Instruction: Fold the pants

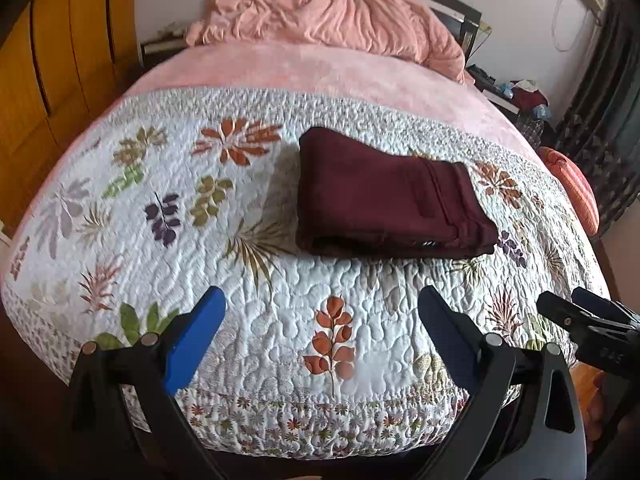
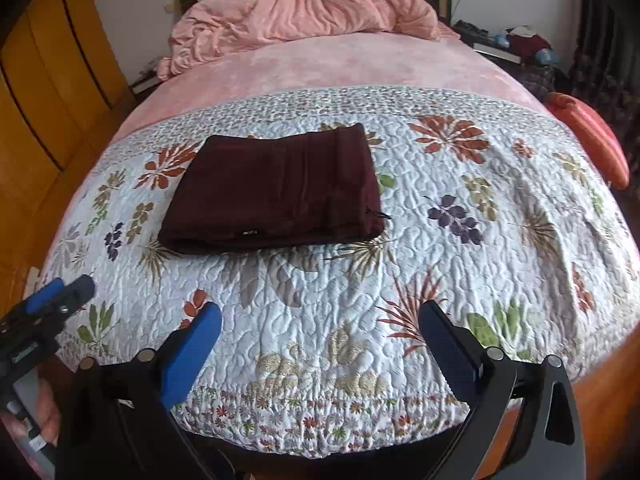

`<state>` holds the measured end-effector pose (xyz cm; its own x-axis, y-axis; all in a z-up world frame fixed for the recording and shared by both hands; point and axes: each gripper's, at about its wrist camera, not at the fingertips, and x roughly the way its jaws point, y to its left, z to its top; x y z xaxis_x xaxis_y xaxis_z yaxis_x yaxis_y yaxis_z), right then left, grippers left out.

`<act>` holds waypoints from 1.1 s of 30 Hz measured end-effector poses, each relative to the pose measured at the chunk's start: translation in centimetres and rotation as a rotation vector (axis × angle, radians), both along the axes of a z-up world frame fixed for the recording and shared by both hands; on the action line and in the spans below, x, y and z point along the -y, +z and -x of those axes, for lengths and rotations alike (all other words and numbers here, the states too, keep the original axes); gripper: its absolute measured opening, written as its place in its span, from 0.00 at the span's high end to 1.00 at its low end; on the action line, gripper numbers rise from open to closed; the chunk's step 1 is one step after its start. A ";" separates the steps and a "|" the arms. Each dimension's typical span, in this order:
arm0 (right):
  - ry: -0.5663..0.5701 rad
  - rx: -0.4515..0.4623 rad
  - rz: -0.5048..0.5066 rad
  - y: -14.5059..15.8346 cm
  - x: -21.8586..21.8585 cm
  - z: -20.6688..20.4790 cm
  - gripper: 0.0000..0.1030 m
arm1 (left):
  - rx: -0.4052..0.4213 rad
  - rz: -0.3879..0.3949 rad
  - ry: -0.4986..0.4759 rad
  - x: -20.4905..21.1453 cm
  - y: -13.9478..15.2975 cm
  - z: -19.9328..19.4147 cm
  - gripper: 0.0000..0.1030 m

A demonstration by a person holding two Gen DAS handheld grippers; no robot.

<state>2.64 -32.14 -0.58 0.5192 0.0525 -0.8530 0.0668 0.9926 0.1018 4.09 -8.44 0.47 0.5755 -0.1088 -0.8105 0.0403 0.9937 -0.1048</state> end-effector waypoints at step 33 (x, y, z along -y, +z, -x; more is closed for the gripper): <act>-0.047 -0.001 0.032 -0.3 0.3 0.4 0.04 | 0.040 -0.144 -0.002 0.7 0.0 0.5 0.04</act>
